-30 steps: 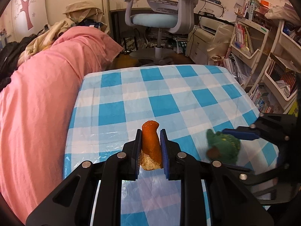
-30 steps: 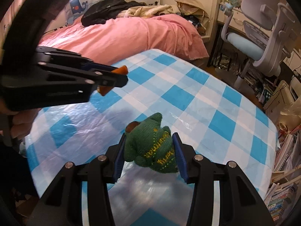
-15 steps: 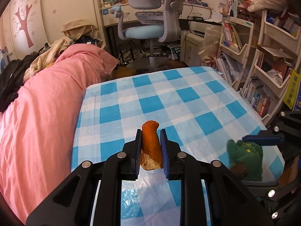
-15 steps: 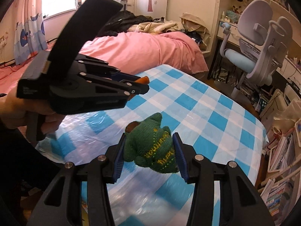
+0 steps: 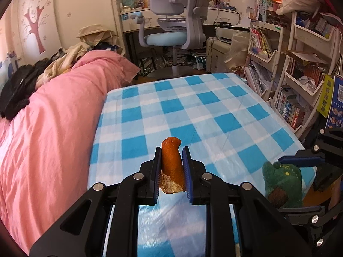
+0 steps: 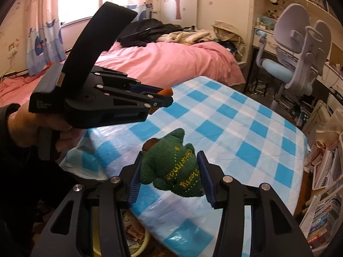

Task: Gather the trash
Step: 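Lift the green toy with right tool while left tool lifts the sausage, then lower the green toy into the yellow bin and open right tool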

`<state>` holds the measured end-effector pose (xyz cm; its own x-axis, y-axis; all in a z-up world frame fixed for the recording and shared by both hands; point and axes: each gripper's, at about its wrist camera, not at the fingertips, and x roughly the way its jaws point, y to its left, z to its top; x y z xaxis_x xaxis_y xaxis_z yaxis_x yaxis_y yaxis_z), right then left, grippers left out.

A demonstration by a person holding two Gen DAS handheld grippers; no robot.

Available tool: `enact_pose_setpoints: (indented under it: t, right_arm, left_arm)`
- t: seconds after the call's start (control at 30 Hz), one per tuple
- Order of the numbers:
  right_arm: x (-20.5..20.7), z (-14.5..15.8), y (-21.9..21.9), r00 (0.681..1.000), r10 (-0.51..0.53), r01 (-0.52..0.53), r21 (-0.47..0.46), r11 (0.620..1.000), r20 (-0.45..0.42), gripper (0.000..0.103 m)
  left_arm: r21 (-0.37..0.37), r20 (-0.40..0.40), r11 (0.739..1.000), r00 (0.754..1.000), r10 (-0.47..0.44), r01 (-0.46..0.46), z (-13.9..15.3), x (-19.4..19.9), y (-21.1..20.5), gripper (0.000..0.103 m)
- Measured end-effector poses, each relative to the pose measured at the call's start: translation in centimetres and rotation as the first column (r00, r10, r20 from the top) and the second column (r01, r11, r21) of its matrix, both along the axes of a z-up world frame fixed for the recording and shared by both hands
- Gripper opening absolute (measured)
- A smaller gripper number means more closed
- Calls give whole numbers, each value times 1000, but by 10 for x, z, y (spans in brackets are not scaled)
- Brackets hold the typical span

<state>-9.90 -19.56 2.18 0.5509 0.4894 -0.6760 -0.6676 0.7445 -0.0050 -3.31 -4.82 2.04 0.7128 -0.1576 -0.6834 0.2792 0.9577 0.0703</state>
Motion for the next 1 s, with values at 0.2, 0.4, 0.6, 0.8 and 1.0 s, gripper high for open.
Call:
enact_pose_setpoints:
  t: [0.2, 0.4, 0.6, 0.8, 1.0]
  right_arm:
    - [-19, -10, 17, 994, 100, -100, 1, 995, -42, 48]
    - [-41, -27, 43, 969, 223, -227, -32, 973, -105, 48]
    - [-59, -43, 62, 938, 304, -319, -74, 945, -164, 49]
    - [-70, -55, 68, 914, 346, -372, -97, 923, -210, 50]
    - [-81, -66, 74, 880, 389, -429, -106, 897, -271, 59]
  left_arm:
    - [-13, -17, 999, 999, 43, -44, -5, -15, 24, 18]
    - [-38, -28, 996, 997, 74, -75, -7, -25, 40, 18]
    - [-43, -46, 996, 996, 80, -82, -12, -35, 42, 18]
    - [-46, -58, 995, 995, 82, -85, -17, -46, 41, 18]
    - [-53, -70, 995, 994, 86, -90, -21, -57, 42, 18]
